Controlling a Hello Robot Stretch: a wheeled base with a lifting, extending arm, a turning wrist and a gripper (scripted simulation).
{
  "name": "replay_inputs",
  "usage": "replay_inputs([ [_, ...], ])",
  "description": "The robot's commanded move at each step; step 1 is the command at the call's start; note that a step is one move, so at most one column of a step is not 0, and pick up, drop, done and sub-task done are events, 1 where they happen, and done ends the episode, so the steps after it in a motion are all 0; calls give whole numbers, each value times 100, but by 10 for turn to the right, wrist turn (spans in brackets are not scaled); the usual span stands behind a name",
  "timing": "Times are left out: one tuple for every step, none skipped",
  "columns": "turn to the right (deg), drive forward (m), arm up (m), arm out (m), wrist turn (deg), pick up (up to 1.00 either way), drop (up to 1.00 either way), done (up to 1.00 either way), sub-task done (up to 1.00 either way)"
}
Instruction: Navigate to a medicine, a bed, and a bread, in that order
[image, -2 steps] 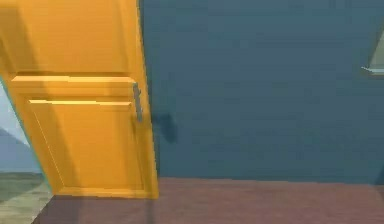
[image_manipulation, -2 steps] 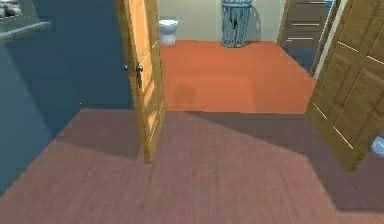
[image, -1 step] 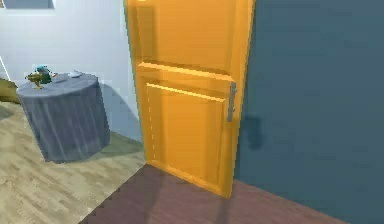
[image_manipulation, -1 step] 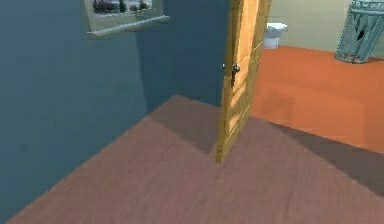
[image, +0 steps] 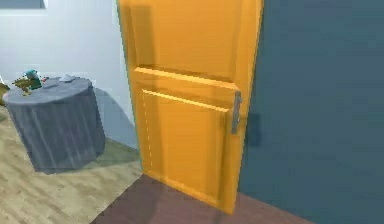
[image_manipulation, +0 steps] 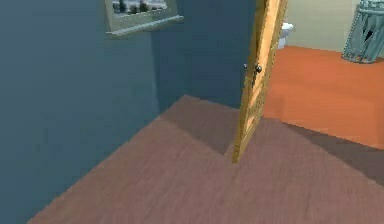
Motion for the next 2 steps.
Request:
replay_inputs([
  [-450,0,0,0,0,0,0,0,0],
  [-120,0,0,0,0,0,0,0,0],
])
